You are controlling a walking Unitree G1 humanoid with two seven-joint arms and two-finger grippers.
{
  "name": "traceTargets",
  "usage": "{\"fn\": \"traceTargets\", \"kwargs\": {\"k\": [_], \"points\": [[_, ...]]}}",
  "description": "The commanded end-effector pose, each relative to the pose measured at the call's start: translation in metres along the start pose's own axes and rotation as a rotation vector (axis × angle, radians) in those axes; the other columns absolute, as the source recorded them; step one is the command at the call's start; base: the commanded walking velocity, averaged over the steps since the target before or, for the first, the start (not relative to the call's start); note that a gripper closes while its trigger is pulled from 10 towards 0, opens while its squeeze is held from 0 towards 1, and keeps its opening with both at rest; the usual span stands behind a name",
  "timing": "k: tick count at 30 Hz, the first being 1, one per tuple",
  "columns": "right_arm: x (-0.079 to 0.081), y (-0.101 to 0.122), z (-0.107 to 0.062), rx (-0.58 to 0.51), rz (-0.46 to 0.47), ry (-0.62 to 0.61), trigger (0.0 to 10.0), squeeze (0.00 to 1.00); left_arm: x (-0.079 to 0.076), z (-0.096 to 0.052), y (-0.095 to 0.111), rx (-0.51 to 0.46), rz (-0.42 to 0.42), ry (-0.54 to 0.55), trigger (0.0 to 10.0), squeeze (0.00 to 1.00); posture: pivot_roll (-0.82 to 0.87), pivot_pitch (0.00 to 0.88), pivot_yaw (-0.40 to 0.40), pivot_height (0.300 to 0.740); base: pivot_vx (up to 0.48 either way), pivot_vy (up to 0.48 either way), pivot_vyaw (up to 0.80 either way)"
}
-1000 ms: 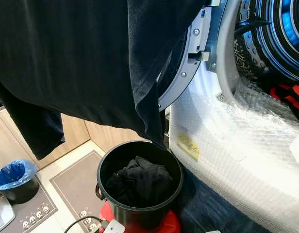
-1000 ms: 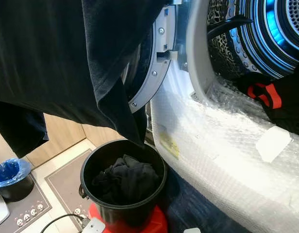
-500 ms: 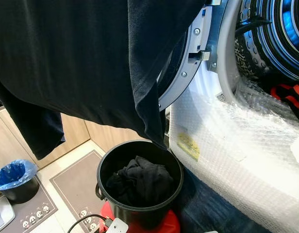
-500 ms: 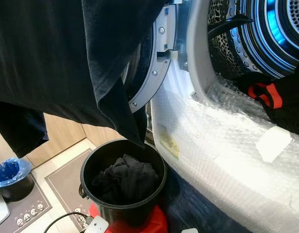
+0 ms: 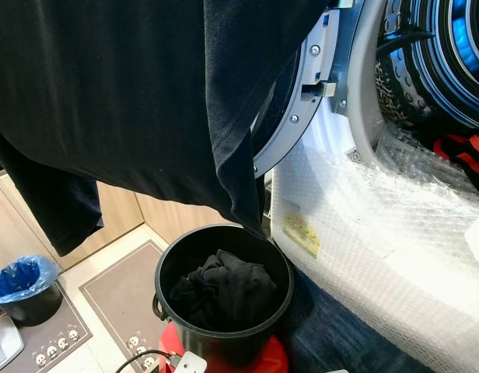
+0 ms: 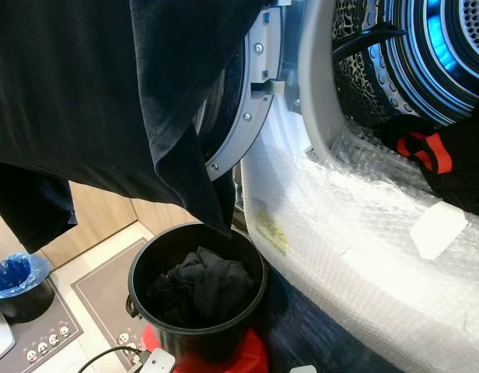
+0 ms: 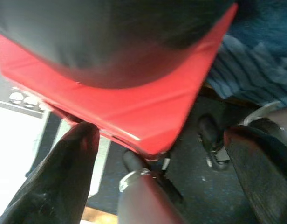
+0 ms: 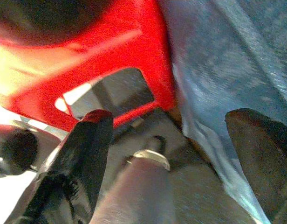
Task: Clothes washing
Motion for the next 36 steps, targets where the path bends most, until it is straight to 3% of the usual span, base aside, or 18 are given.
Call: {"fn": "traceTargets", "kwargs": {"k": [1, 10, 36], "points": [[0.0071, 0.0006, 0.0004, -0.013, 0.034, 0.035, 10.0, 0.00, -0.0048, -0.0008, -0.0049, 0.008, -0.020, -0.024, 10.0, 0.00, -0.09, 0.000, 0.036, 0.740, 0.000, 0.000, 0.00], [0.0086, -0.0008, 0.0006, -0.005, 0.024, 0.039, 10.0, 0.00, -0.0025, -0.0012, -0.0071, 0.010, -0.093, -0.001, 10.0, 0.00, -0.09, 0.000, 0.028, 0.740, 0.000, 0.000, 0.00], [0.0044, -0.0026, -0.0002, -0.008, 0.047, 0.014, 10.0, 0.00, -0.0038, -0.0015, -0.0114, 0.030, -0.083, 0.001, 10.0, 0.00, -0.09, 0.000, 0.026, 0.740, 0.000, 0.000, 0.00]]}}
Point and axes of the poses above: a point about 5 cm out from each wrist's last joint towards the gripper, its own z axis pointing out of the wrist towards the gripper, its own y axis along the axis of the wrist's last joint, x = y × z, the point moved 6 cm from there along z, pointing out of the wrist towards the gripper, and after that the axes turned 4 degrees about z, right-handed, at the moved point
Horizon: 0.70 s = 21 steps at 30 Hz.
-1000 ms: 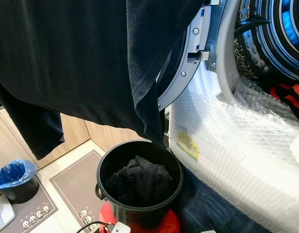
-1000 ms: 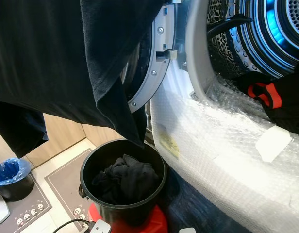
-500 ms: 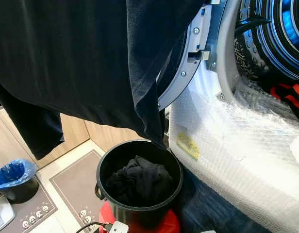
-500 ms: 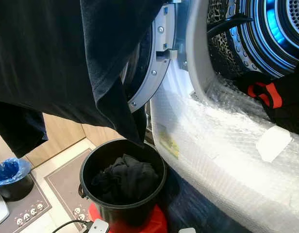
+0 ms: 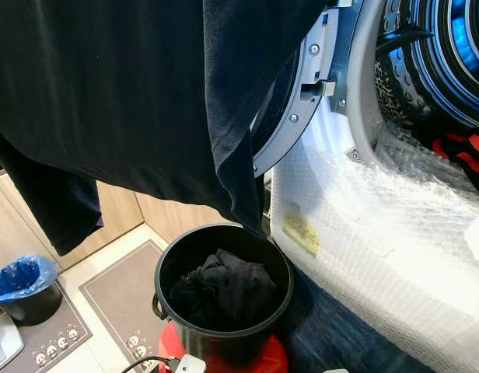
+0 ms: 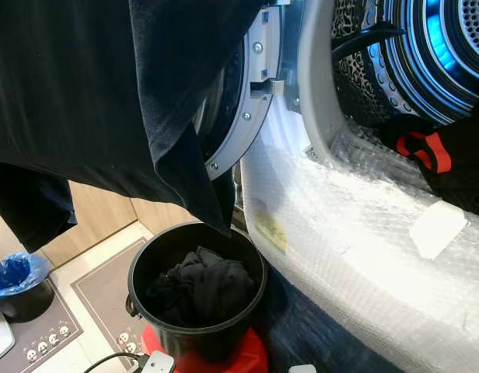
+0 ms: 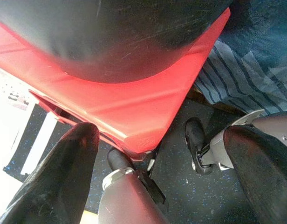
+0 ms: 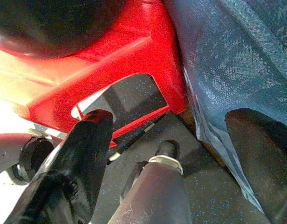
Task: Clothes washing
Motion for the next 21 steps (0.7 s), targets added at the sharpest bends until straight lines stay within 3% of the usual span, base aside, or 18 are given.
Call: {"fn": "traceTargets", "kwargs": {"k": [1, 21], "points": [[0.0014, -0.0025, -0.0001, 0.002, 0.002, -0.002, 10.0, 0.00, -0.0001, -0.0013, -0.0088, 0.034, 0.002, 0.003, 10.0, 0.00, -0.09, 0.000, 0.025, 0.740, 0.000, 0.000, 0.00], [0.0011, -0.0058, -0.0007, 0.009, -0.008, -0.009, 10.0, 0.00, -0.0018, -0.0007, -0.0087, 0.038, 0.014, 0.002, 10.0, 0.00, -0.09, 0.000, 0.025, 0.740, 0.000, 0.000, 0.00]]}}
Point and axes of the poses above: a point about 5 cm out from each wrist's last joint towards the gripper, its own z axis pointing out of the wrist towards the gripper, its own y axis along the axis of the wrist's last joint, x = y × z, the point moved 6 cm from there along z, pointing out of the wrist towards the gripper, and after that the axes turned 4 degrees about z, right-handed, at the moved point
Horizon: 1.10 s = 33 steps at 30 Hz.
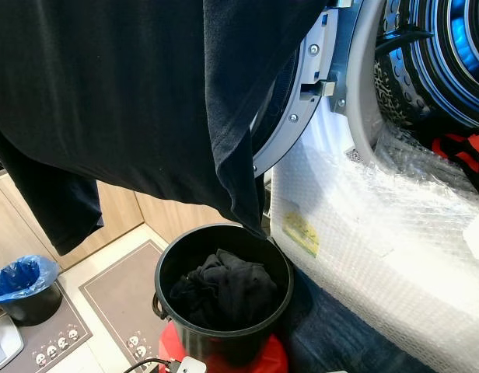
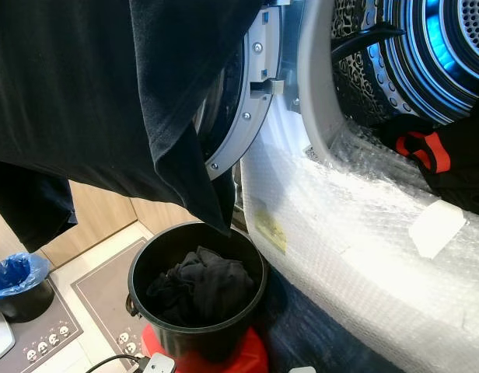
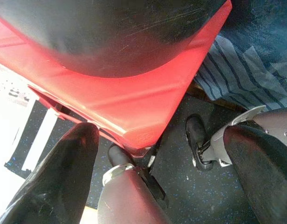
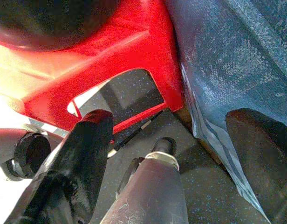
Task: Clothes washing
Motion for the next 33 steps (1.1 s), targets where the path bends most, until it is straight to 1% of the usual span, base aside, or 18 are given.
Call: {"fn": "traceTargets", "kwargs": {"k": [1, 19, 23, 26, 33], "points": [[0.003, -0.003, 0.000, 0.001, 0.013, 0.001, 10.0, 0.00, 0.000, -0.001, -0.007, 0.023, 0.012, 0.000, 10.0, 0.00, -0.09, 0.000, 0.025, 0.740, 0.000, 0.000, 0.00], [0.001, -0.001, 0.000, -0.006, 0.034, -0.003, 10.0, 0.00, 0.003, -0.001, -0.007, 0.034, 0.013, 0.019, 10.0, 0.00, -0.09, 0.000, 0.028, 0.740, 0.000, 0.000, 0.00], [0.000, 0.001, 0.000, -0.008, 0.032, -0.005, 10.0, 0.00, 0.006, -0.001, -0.004, 0.034, 0.048, 0.024, 10.0, 0.00, -0.09, 0.000, 0.027, 0.740, 0.000, 0.000, 0.00], [0.000, 0.001, 0.000, -0.009, 0.031, -0.006, 10.0, 0.00, 0.007, -0.001, -0.003, 0.032, 0.055, 0.023, 10.0, 0.00, -0.08, 0.000, 0.026, 0.740, 0.000, 0.000, 0.00], [0.000, 0.006, 0.001, -0.015, 0.006, -0.002, 10.0, 0.00, 0.004, 0.000, 0.004, 0.019, 0.157, -0.015, 10.0, 0.00, -0.08, 0.000, 0.029, 0.740, 0.000, 0.000, 0.00]]}}
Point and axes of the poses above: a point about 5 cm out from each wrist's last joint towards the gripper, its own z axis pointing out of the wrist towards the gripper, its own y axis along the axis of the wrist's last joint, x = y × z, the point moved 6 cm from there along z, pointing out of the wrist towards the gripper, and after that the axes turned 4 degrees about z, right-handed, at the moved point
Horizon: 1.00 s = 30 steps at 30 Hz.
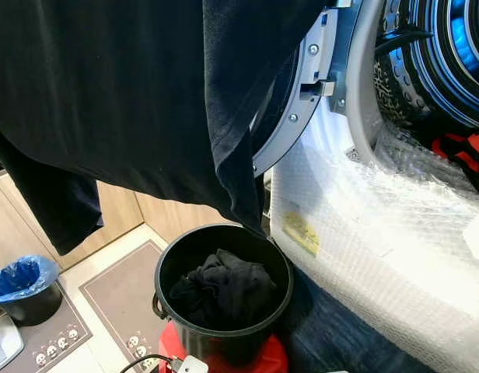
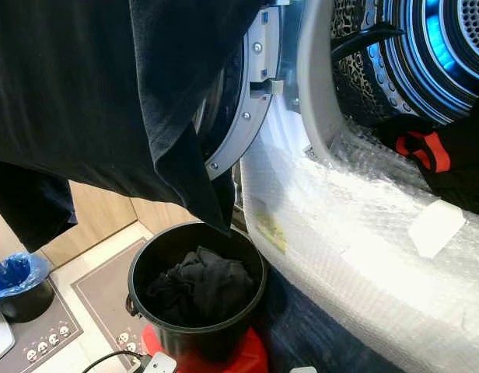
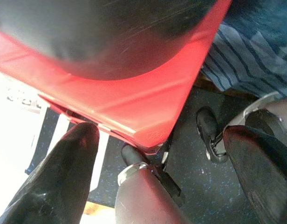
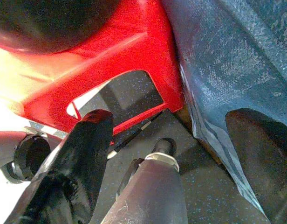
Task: Clothes washing
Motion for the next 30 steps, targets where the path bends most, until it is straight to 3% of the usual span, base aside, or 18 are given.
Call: {"fn": "traceTargets", "kwargs": {"k": [1, 4, 5, 7, 8, 16, 19, 21, 22, 23, 25, 26, 27, 29, 30], "points": [[0.002, 0.003, 0.001, -0.009, -0.006, 0.004, 10.0, 0.00, 0.003, 0.000, 0.001, 0.008, 0.061, -0.008, 10.0, 0.00, -0.08, 0.000, 0.030, 0.740, 0.000, 0.000, 0.00], [0.003, 0.005, 0.001, -0.012, -0.011, 0.007, 10.0, 0.00, 0.003, 0.000, 0.001, 0.009, 0.084, -0.014, 10.0, 0.00, -0.08, 0.000, 0.031, 0.740, 0.000, 0.000, 0.00], [0.003, 0.005, 0.001, -0.015, 0.005, 0.008, 10.0, 0.55, 0.003, -0.001, 0.000, 0.008, 0.079, -0.017, 10.0, 1.00, -0.09, 0.000, 0.033, 0.740, 0.000, 0.000, 0.00], [0.003, 0.005, 0.001, -0.016, 0.009, 0.007, 10.0, 0.55, 0.003, -0.001, 0.000, 0.009, 0.078, -0.017, 10.0, 1.00, -0.09, 0.000, 0.034, 0.740, 0.000, 0.000, 0.00], [0.003, 0.006, 0.001, -0.019, 0.017, 0.008, 10.0, 1.00, 0.001, -0.001, 0.000, 0.000, 0.078, -0.036, 10.0, 1.00, -0.09, 0.000, 0.037, 0.740, 0.000, 0.000, 0.00], [0.003, 0.005, 0.001, -0.022, 0.028, 0.005, 10.0, 1.00, -0.002, -0.003, -0.002, -0.006, 0.173, -0.071, 10.0, 1.00, -0.09, 0.000, 0.036, 0.740, 0.000, 0.000, 0.00], [0.002, 0.006, 0.001, -0.022, 0.025, 0.002, 10.0, 1.00, -0.003, -0.002, 0.003, -0.021, 0.270, -0.068, 10.0, 1.00, -0.09, 0.000, 0.035, 0.740, 0.000, 0.000, 0.00], [0.002, 0.006, 0.001, -0.022, 0.024, 0.001, 10.0, 1.00, -0.005, -0.001, 0.006, -0.033, 0.283, -0.075, 10.0, 1.00, -0.09, 0.000, 0.035, 0.740, 0.000, 0.000, 0.00], [0.001, 0.005, 0.001, -0.021, 0.022, -0.001, 10.0, 0.27, -0.010, 0.001, 0.016, -0.057, 0.345, -0.089, 10.0, 0.00, -0.08, 0.000, 0.033, 0.740, 0.000, 0.000, 0.00], [0.001, 0.005, 0.001, -0.020, 0.023, -0.001, 10.0, 0.00, -0.011, 0.001, 0.018, -0.062, 0.379, -0.093, 10.0, 0.00, -0.08, 0.000, 0.030, 0.740, 0.000, 0.000, 0.00], [0.001, 0.005, 0.001, -0.019, 0.022, -0.001, 10.0, 0.00, -0.016, 0.002, 0.023, -0.076, 0.478, -0.123, 10.0, 0.00, -0.08, 0.000, 0.030, 0.740, 0.000, 0.000, 0.00], [0.001, 0.005, 0.001, -0.019, 0.018, 0.000, 10.0, 0.00, -0.019, 0.002, 0.025, -0.084, 0.567, -0.144, 10.0, 0.00, -0.08, 0.000, 0.030, 0.740, 0.000, 0.000, 0.00], [0.001, 0.005, 0.001, -0.019, 0.018, 0.000, 10.0, 0.00, -0.019, 0.002, 0.025, -0.084, 0.567, -0.144, 10.0, 0.00, -0.08, 0.000, 0.030, 0.740, 0.000, 0.000, 0.00], [0.001, 0.005, 0.001, -0.019, 0.017, 0.001, 10.0, 0.00, -0.018, 0.002, 0.027, -0.075, 0.672, -0.146, 10.0, 0.00, -0.08, 0.000, 0.031, 0.740, 0.000, 0.000, 0.00], [0.001, 0.005, 0.001, -0.019, 0.017, 0.001, 10.0, 0.00, -0.018, 0.002, 0.027, -0.075, 0.672, -0.146, 10.0, 0.00, -0.08, 0.000, 0.031, 0.740, 0.000, 0.000, 0.00]]}}
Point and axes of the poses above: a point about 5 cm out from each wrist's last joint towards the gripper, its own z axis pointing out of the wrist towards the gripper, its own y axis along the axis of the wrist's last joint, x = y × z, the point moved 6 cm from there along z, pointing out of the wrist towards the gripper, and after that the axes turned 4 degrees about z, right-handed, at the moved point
